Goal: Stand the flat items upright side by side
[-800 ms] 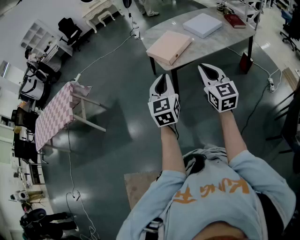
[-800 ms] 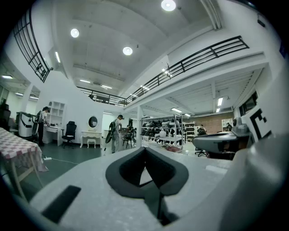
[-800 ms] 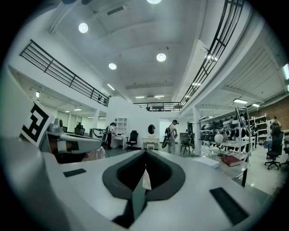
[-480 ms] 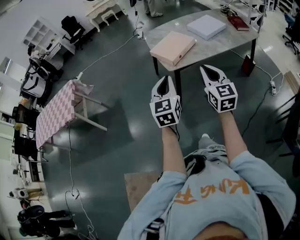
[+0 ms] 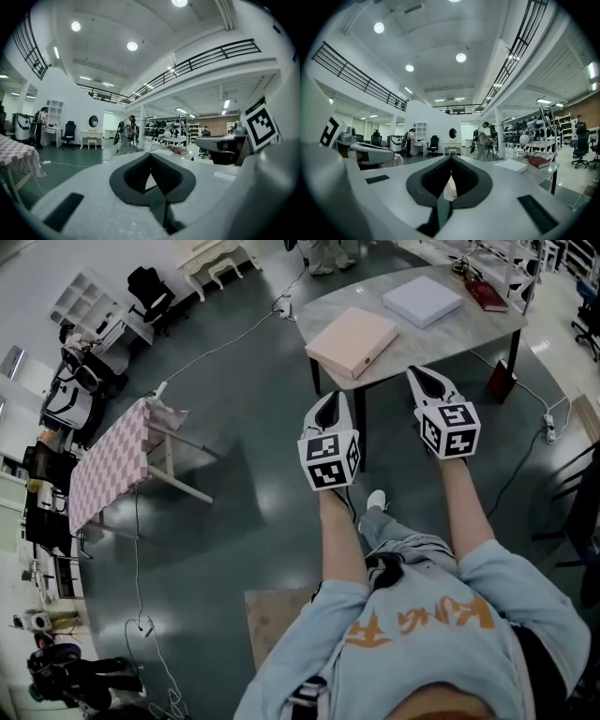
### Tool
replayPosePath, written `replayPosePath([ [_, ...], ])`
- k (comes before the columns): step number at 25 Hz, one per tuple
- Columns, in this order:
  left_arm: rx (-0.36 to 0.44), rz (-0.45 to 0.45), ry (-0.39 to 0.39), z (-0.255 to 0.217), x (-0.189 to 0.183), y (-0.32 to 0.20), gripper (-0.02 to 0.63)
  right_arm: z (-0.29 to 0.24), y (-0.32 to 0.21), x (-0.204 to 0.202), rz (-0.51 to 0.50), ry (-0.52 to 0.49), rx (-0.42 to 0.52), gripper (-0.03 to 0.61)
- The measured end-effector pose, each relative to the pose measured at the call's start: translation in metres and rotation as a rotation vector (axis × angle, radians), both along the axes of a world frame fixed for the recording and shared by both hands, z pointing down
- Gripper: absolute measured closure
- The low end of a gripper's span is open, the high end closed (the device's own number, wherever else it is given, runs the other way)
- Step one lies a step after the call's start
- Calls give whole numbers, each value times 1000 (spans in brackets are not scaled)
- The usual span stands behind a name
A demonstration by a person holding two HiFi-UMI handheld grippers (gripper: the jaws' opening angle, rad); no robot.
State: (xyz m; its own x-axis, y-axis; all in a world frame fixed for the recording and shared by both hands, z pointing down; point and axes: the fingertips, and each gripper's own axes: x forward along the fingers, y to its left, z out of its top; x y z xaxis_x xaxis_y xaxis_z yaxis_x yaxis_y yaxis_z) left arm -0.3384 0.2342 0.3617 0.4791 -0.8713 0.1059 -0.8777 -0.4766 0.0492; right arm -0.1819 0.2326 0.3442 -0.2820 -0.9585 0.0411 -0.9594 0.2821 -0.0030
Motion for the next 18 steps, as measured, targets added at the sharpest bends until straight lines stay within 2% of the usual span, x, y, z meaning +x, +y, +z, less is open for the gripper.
replayPosePath([
  [5,-29,24,-34,11,2,-47,603,17,-48,-2,7,-31,-35,575],
  [13,-102,60,-74,48,15,-121,603,57,-118,32,88,-97,-105,575],
  [18,-163,95,-107,66,14,-177,603,82,-173,29,108,-141,-163,575],
])
